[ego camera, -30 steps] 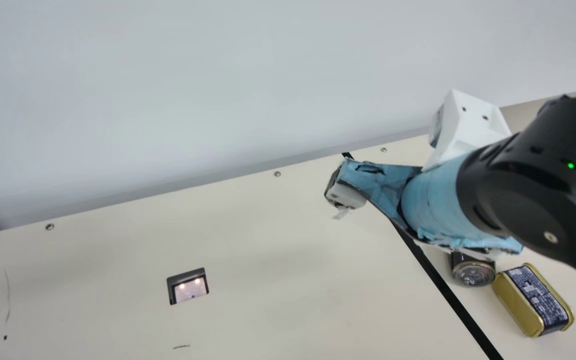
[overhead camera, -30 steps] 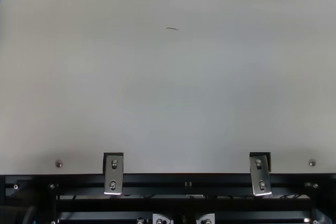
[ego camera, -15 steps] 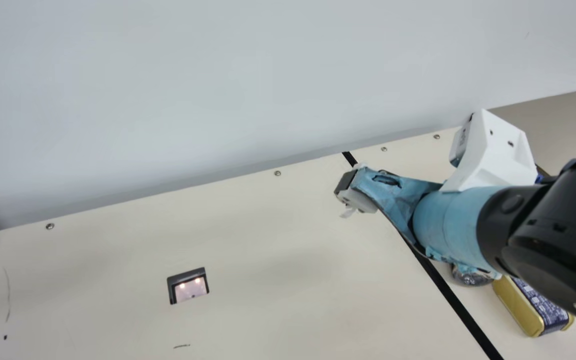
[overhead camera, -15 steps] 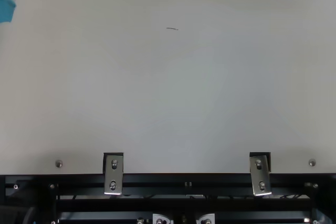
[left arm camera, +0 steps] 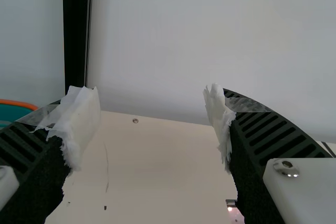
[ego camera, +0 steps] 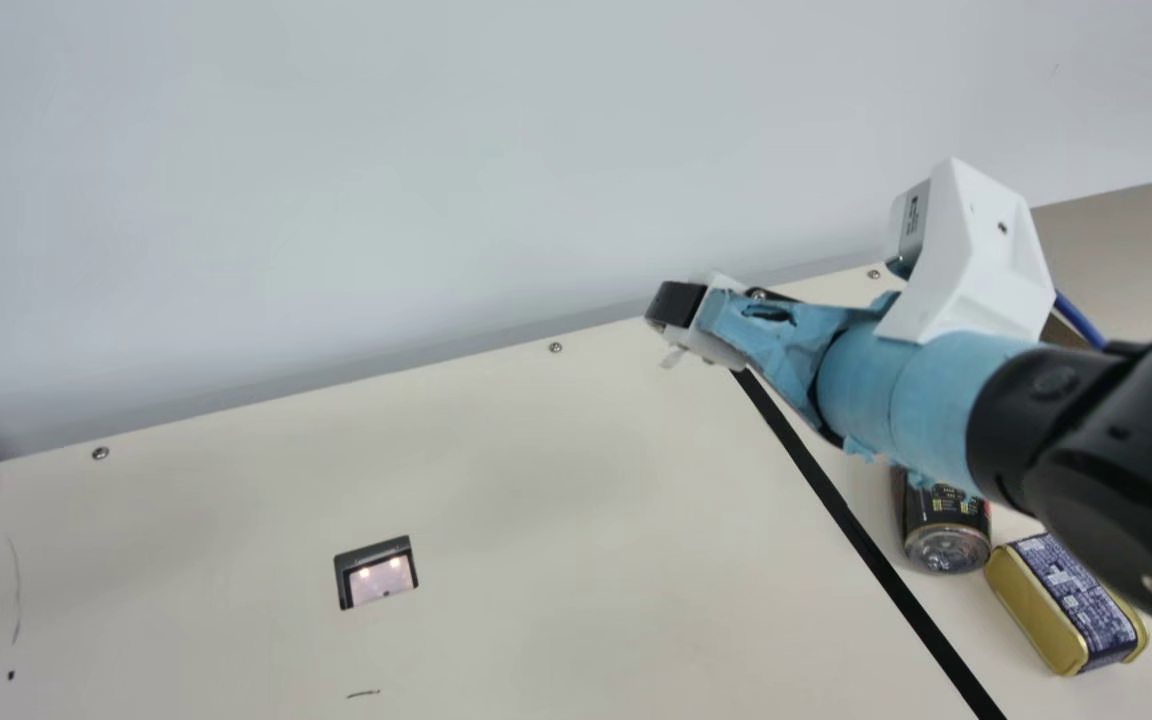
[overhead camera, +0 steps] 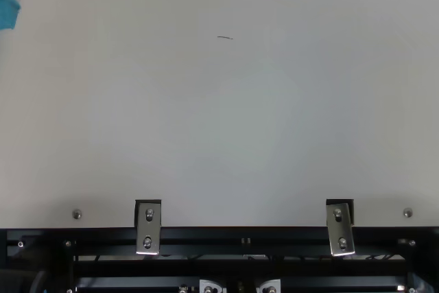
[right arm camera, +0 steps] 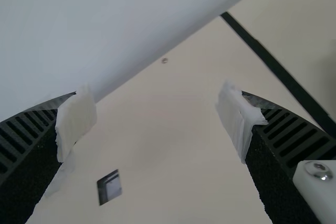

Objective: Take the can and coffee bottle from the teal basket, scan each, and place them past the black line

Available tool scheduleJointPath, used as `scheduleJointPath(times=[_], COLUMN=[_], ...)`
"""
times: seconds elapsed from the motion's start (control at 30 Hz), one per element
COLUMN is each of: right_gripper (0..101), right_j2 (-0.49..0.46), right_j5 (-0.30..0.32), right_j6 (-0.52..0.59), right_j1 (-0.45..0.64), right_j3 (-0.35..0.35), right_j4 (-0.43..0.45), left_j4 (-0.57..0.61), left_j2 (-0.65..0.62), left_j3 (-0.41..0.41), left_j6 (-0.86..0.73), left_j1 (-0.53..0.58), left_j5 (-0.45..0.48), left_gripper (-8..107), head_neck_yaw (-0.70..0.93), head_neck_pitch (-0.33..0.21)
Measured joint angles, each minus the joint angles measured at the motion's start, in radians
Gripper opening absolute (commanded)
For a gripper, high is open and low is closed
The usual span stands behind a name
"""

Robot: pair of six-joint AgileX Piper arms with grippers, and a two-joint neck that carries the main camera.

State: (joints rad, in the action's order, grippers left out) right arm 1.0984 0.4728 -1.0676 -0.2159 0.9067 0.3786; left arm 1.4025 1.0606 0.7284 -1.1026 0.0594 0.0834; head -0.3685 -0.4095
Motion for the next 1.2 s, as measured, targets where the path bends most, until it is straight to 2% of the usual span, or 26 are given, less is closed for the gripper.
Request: scheduleJointPath(times=[0.17,0.27,0.33,0.43,0.5,0.57,0.77,1.2], right_gripper=[101,101,101,101,101,101,101,101], right_j2=[-0.064,-0.104,-0.132,-0.168,-0.182,-0.185,-0.186,-0.186], right_j5=[-0.188,-0.256,-0.273,-0.265,-0.226,-0.162,-0.038,-0.039], right_j6=[0.126,0.201,0.254,0.336,0.395,0.461,0.639,0.665], right_j1=[-0.041,-0.082,-0.114,-0.148,-0.148,-0.124,0.002,0.011], right_j3=[-0.116,-0.178,-0.219,-0.270,-0.292,-0.307,-0.316,-0.316], right_j4=[-0.139,-0.213,-0.260,-0.318,-0.331,-0.328,-0.194,-0.185], left_j4=[0.000,0.000,0.000,0.000,0.000,0.000,0.000,0.000], left_j2=[0.000,0.000,0.000,0.000,0.000,0.000,0.000,0.000], left_j3=[0.000,0.000,0.000,0.000,0.000,0.000,0.000,0.000], left_j6=[0.000,0.000,0.000,0.000,0.000,0.000,0.000,0.000], left_j1=[0.000,0.000,0.000,0.000,0.000,0.000,0.000,0.000], left_j5=[0.000,0.000,0.000,0.000,0.000,0.000,0.000,0.000], left_gripper=[90,90,90,90,90,90,90,90], head_neck_yaw=[0.000,0.000,0.000,0.000,0.000,0.000,0.000,0.000], head_neck_pitch=[0.000,0.000,0.000,0.000,0.000,0.000,0.005,0.000])
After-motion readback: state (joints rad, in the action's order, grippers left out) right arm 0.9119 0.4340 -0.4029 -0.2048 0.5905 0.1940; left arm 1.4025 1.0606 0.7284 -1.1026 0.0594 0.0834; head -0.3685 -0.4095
